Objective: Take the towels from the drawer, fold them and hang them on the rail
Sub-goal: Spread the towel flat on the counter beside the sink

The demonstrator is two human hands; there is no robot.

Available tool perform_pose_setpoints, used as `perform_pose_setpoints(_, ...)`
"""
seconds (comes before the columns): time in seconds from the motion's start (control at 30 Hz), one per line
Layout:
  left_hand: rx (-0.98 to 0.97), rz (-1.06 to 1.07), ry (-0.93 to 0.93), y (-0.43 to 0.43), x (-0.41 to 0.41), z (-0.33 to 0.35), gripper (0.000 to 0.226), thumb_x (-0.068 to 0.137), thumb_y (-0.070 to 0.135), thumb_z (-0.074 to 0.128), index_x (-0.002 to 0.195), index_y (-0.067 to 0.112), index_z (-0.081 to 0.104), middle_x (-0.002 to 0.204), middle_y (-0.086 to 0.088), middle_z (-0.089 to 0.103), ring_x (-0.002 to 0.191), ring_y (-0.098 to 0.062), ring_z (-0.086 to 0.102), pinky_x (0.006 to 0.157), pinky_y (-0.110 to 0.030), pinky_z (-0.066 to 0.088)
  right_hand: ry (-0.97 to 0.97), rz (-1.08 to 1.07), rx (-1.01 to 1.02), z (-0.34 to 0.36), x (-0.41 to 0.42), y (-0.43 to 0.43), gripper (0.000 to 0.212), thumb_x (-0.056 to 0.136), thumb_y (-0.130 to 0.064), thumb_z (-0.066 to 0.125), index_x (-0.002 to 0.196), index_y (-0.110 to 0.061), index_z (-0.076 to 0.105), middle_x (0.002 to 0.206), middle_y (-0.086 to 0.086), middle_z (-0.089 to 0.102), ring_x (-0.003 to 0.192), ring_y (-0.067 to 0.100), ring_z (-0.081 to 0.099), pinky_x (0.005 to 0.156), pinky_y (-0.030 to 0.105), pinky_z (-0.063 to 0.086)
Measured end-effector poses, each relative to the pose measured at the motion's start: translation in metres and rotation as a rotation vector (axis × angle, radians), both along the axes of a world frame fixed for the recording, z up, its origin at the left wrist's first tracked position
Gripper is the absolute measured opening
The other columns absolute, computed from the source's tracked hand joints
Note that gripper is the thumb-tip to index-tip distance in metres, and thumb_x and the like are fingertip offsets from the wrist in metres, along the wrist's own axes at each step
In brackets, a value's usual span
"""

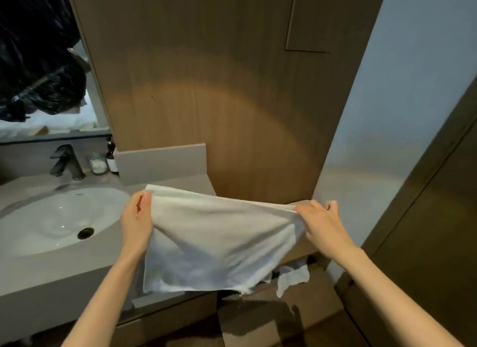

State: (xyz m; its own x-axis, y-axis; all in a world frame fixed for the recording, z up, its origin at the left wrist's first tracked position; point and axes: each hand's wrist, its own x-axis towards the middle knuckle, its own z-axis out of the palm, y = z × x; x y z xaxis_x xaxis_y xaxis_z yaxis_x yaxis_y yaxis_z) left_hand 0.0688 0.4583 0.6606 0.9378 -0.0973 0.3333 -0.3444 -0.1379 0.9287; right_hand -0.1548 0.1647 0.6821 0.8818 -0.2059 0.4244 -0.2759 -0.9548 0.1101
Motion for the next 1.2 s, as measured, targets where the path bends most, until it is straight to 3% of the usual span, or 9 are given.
perform_pose_setpoints(0.13,0.009,0.042,-0.029,0.019,-0.028,-0.006,0.021,0.103,0.023,0.041,0.092,0.012,0.056,0.079,0.008,0.053,0.072,-0.005,0.048,0.061,-0.006,0.037,-0.047,0.018,0.09,-0.007,-0.013,0.002,0.049,0.062,0.017,0.062,0.099,-0.015,0.064,0.073,-0.01,0.04,0.075,0.012,0.021,0.071,0.03,0.018)
perform_pose_setpoints(0.2,0.034,0.022,-0.022,0.025,-0.033,-0.005,0.02,0.103,0.025,0.041,0.096,0.015,0.057,0.083,0.009,0.056,0.073,0.002,0.049,0.062,-0.005,0.038,0.036,0.054,0.127,-0.005,-0.011,0.005,0.04,0.077,0.012,0.048,0.099,-0.02,0.06,0.069,-0.015,0.03,0.079,0.018,0.034,0.074,0.033,0.021)
perform_pose_setpoints(0.3,0.026,0.061,0.016,0.034,-0.025,-0.013,0.022,0.102,0.027,0.042,0.1,0.015,0.06,0.09,0.004,0.061,0.079,-0.003,0.053,0.069,-0.012,0.042,0.071,0.09,0.178,-0.004,0.0,0.009,0.029,0.088,0.002,0.045,0.088,-0.027,0.045,0.068,-0.014,0.03,0.08,0.016,0.034,0.076,0.032,0.018)
perform_pose_setpoints(0.53,0.105,0.176,0.167,0.057,0.024,-0.048,0.025,0.099,0.031,0.046,0.095,0.016,0.066,0.097,-0.008,0.067,0.095,-0.024,0.056,0.084,-0.042,0.045,0.176,0.108,0.17,-0.023,0.059,0.008,0.027,0.09,0.002,0.045,0.09,-0.025,0.047,0.072,-0.01,0.041,0.082,0.015,0.037,0.081,0.035,0.023)
perform_pose_setpoints(0.7,0.147,0.185,0.223,0.069,0.072,-0.061,0.028,0.1,0.021,0.047,0.102,0.001,0.066,0.098,-0.019,0.067,0.083,-0.019,0.054,0.073,-0.03,0.038,0.237,0.132,0.169,-0.033,0.121,0.016,0.031,0.089,0.005,0.039,0.095,-0.023,0.05,0.069,-0.013,0.033,0.083,0.016,0.036,0.082,0.033,0.021)
perform_pose_setpoints(0.8,0.119,0.193,0.273,0.072,0.111,-0.066,0.028,0.1,0.023,0.046,0.107,0.004,0.065,0.083,-0.019,0.067,0.059,-0.003,0.06,0.06,-0.031,0.044,0.234,0.127,0.151,-0.035,0.167,0.019,0.035,0.085,0.008,0.038,0.097,-0.022,0.051,0.07,-0.012,0.035,0.085,0.017,0.039,0.085,0.036,0.025)
perform_pose_setpoints(0.9,-0.003,0.148,0.371,0.067,0.153,-0.069,0.031,0.101,0.022,0.047,0.121,0.001,0.058,0.1,-0.019,0.065,0.061,-0.013,0.066,0.049,-0.023,0.055,0.202,0.085,0.109,-0.035,0.214,0.02,0.036,0.085,0.008,0.039,0.102,-0.021,0.054,0.081,-0.006,0.049,0.089,0.019,0.044,0.086,0.036,0.024)
perform_pose_setpoints(1.07,-0.147,0.112,0.52,0.056,0.216,-0.07,0.04,0.1,0.018,0.05,0.133,-0.003,0.048,0.13,-0.023,0.054,0.079,-0.033,0.066,0.068,-0.034,0.058,0.247,-0.006,0.049,-0.034,0.282,0.015,0.036,0.089,0.006,0.044,0.113,-0.018,0.056,0.091,-0.002,0.055,0.099,0.021,0.047,0.089,0.038,0.021)
perform_pose_setpoints(1.2,-0.129,0.084,0.553,0.049,0.255,-0.076,0.036,0.1,0.016,0.051,0.131,-0.003,0.05,0.131,-0.024,0.054,0.079,-0.033,0.065,0.07,-0.033,0.054,0.331,-0.043,0.01,-0.034,0.321,0.012,0.048,0.086,0.005,0.049,0.126,-0.02,0.052,0.107,0.0,0.058,0.11,0.022,0.046,0.092,0.037,0.019)
